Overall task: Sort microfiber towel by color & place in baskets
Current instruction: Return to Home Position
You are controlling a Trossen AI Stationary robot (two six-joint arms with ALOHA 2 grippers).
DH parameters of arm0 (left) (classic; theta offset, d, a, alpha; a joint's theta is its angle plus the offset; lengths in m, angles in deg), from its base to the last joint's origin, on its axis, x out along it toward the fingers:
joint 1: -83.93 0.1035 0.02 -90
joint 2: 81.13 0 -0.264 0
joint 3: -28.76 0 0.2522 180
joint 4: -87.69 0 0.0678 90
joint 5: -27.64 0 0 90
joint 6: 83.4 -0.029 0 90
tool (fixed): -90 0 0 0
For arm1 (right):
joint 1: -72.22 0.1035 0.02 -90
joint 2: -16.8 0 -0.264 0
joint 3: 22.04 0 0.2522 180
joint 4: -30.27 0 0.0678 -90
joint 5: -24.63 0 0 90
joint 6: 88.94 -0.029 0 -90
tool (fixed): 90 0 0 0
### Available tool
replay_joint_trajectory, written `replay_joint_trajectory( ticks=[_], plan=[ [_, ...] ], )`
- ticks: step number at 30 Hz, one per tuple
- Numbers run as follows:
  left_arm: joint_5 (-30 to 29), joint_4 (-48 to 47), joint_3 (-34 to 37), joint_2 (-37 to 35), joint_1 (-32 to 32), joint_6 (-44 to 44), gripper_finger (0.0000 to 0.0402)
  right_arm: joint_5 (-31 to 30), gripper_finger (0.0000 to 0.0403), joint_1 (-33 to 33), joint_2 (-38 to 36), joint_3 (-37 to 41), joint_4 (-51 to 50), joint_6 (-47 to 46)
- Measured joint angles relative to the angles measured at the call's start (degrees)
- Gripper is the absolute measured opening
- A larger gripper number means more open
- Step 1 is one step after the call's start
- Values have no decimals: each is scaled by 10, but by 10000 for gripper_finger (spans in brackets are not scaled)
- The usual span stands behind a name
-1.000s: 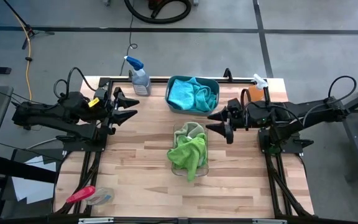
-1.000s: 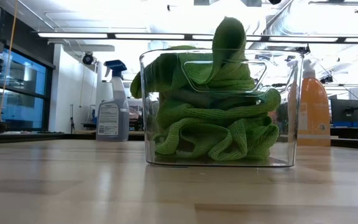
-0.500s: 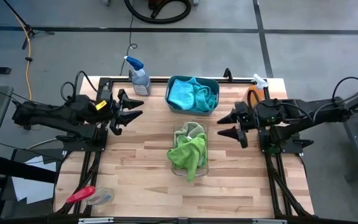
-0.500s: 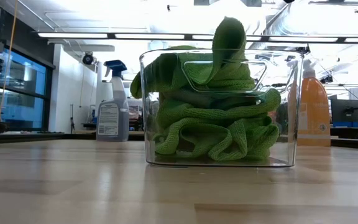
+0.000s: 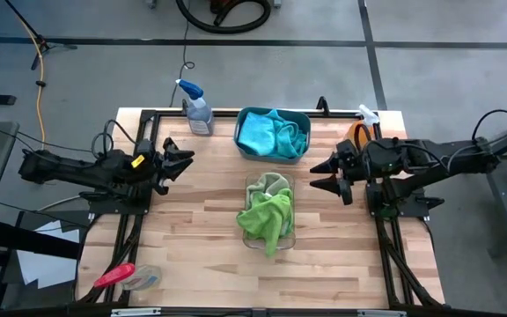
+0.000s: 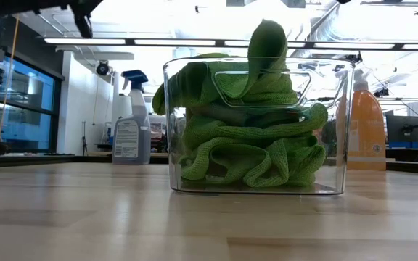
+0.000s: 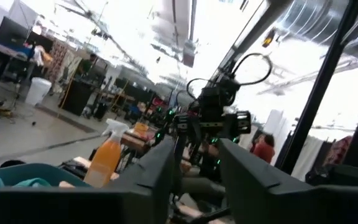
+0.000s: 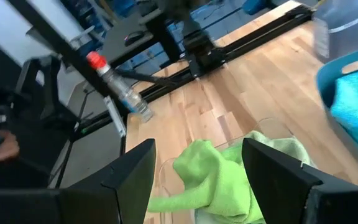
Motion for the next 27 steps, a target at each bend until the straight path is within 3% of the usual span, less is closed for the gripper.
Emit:
replay_joint_trajectory(
  ticks=[9, 18, 27],
  plan=[
    [7, 31, 79, -87, 0, -41, 6, -36, 236, -15, 0, 0, 5, -47],
    [17, 31, 153, -204, 0, -48, 1, -37, 236, -32, 0, 0, 4, -73],
    [41, -79, 155, -286, 0, -42, 0, -38, 236, -35, 0, 0, -12, -104]
  ],
)
